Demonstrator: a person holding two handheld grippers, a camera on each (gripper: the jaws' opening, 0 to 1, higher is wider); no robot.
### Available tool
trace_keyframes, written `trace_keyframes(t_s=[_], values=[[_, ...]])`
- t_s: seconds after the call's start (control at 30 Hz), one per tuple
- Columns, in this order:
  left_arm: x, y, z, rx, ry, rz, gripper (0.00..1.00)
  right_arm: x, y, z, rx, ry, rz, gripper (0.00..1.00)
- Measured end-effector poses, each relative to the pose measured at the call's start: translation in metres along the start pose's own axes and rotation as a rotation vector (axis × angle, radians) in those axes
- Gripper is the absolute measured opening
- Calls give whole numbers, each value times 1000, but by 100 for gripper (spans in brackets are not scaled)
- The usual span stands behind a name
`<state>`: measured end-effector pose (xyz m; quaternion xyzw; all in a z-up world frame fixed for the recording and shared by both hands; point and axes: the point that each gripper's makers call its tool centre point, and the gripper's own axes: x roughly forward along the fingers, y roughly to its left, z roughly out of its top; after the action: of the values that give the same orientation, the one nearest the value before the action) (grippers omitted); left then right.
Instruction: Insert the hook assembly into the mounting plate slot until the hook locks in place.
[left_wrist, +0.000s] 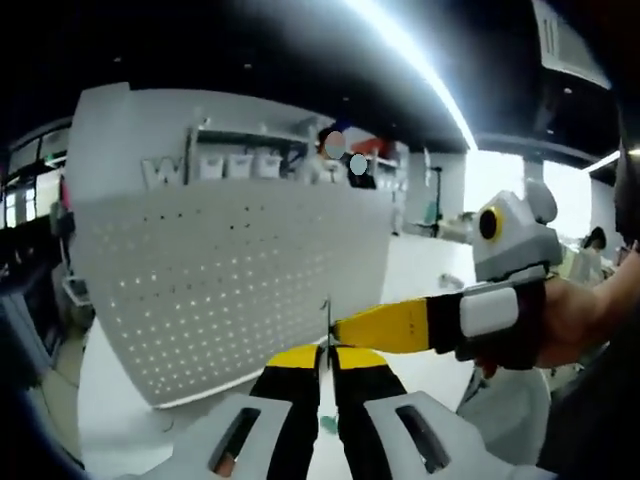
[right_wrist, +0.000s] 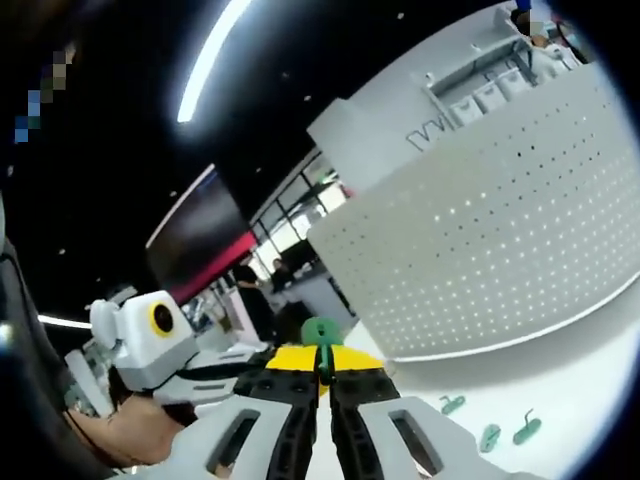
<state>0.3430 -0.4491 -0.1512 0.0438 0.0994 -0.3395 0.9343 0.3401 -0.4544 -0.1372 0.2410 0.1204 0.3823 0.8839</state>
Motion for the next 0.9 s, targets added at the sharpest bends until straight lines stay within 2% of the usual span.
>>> trace_keyframes(t_s=[0.17,0.23,0.37,0.43,0.47,0.57,0.67,0.8,0.9], values=[[0,-1,-1,40,9,-4,5,1,2,0,-43,13,-4,0],[0,-1,-3,43,11,-9,5,0,1,-1,-28,17,-5,0],[0,-2,-4,0,6,-30,6,0,0,-2,-15,20,-6,0],[1,-7,-7,-112,11,-67,13,0,1,-1,-17,16,-3,0],[1,-7,-8,-128,6,-69,20,1,2,0,-18,13,0,0],[3,-8,-13,-123,18,-67,35,2,5,2,-50,17,5,0],[1,-12,-11,-101,4,-73,40,1,7,3,-84,20,4,0],[4,-12,-14,-139,13,-73,62,0,4,5,-105,18,-5,0],[5,-13,-16,-144,21,-78,71,-1,1,8,-120,16,-16,0]])
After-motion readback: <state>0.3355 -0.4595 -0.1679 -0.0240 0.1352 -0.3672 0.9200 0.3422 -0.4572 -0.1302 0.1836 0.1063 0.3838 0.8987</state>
